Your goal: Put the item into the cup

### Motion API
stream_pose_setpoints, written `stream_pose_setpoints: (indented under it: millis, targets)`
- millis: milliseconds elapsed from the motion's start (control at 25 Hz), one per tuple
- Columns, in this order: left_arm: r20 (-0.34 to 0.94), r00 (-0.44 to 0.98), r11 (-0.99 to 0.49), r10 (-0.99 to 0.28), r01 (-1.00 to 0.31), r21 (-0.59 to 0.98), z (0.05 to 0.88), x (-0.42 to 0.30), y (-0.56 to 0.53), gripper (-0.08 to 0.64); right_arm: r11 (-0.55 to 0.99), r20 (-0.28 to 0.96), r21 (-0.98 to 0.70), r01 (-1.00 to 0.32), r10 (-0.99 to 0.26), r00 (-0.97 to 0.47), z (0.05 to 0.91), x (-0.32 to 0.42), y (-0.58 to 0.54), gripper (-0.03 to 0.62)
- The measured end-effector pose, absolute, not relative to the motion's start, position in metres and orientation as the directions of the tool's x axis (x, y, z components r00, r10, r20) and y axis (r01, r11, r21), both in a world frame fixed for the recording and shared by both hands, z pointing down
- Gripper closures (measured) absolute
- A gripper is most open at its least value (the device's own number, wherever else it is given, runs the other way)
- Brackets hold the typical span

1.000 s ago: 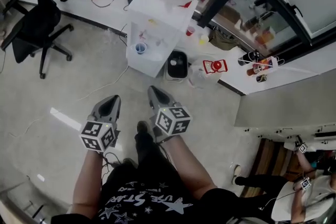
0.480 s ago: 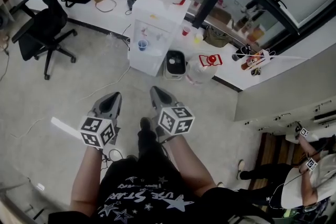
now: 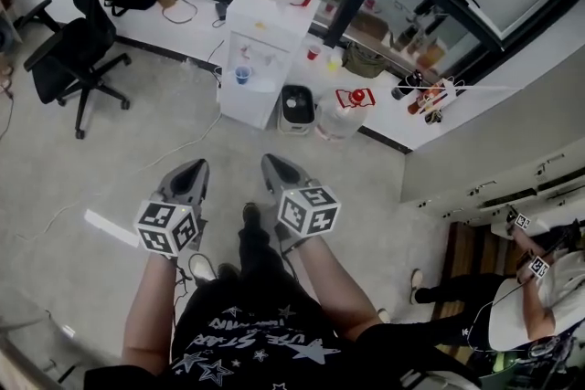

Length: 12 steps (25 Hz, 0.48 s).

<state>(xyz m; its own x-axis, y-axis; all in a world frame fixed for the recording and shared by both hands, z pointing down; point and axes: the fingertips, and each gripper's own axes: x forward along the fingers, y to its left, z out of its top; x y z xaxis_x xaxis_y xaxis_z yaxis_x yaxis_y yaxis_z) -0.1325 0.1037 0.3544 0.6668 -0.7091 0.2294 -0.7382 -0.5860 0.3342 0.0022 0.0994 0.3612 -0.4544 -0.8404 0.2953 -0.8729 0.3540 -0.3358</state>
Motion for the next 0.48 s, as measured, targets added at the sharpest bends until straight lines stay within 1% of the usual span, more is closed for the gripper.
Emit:
stream_pose_setpoints:
  millis: [480]
  targets:
    - [0.237, 0.667, -0.569, -0.706, -0.734, 0.371, 0.36, -0.122, 0.161, 0.554, 0.344, 0.295, -0.324, -0.881, -0.848, -0.439, 0.351, 0.022, 0.15, 0.591]
